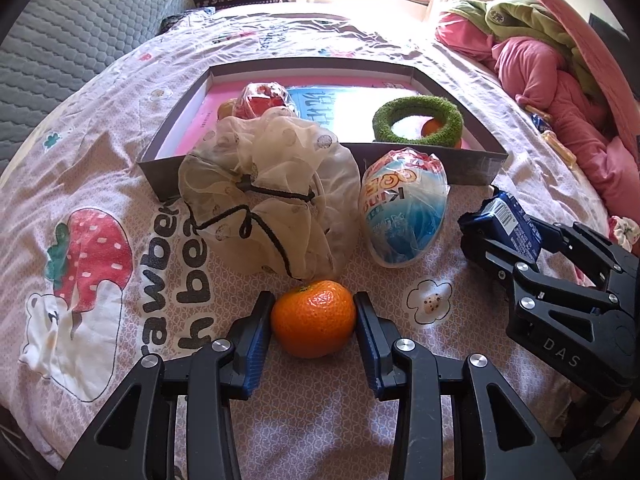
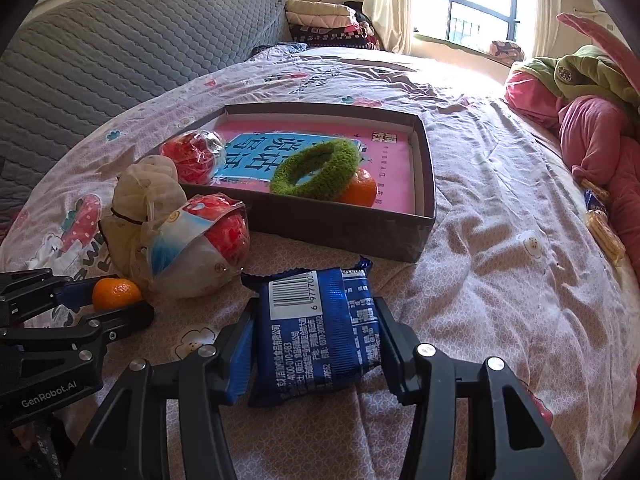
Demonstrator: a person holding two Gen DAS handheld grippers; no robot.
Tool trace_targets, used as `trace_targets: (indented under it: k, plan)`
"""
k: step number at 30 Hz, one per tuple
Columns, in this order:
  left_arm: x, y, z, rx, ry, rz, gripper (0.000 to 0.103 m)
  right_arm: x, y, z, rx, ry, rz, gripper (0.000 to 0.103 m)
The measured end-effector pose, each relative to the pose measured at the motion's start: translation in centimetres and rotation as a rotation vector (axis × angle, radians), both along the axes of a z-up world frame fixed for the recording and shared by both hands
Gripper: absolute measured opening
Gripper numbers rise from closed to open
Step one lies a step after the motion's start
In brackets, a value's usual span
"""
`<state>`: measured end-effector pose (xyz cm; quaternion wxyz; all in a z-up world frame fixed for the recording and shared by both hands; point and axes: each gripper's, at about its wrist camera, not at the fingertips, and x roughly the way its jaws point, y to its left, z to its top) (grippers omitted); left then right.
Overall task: Organize objects
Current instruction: 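Close the left tool on the orange while the right grasps the blue snack packet, then carry the orange in the left tool toward the tray while the right carries the packet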
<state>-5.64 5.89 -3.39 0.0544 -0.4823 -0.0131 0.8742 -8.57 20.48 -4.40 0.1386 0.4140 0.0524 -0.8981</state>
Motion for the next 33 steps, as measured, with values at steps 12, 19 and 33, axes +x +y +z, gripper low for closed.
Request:
trace_targets:
  k: [12, 19, 33]
  plan:
    - [1.2, -0.6, 2.9, 0.001, 0.082, 0.014, 0.041, 2.4, -0.2, 2.9, -0.049, 0.096, 0.003, 0.053]
    - [1.7, -1.3, 4.6, -0.005, 0.144, 0.031, 0.041, 3.8, -0.8, 4.8, -0.038, 0.193, 0.002, 0.053]
    - [2.0, -1.6, 6.8, -0.023, 0.211, 0.029, 0.041, 4.6, -1.0, 6.7, -0.08, 0.24, 0.006, 0.053]
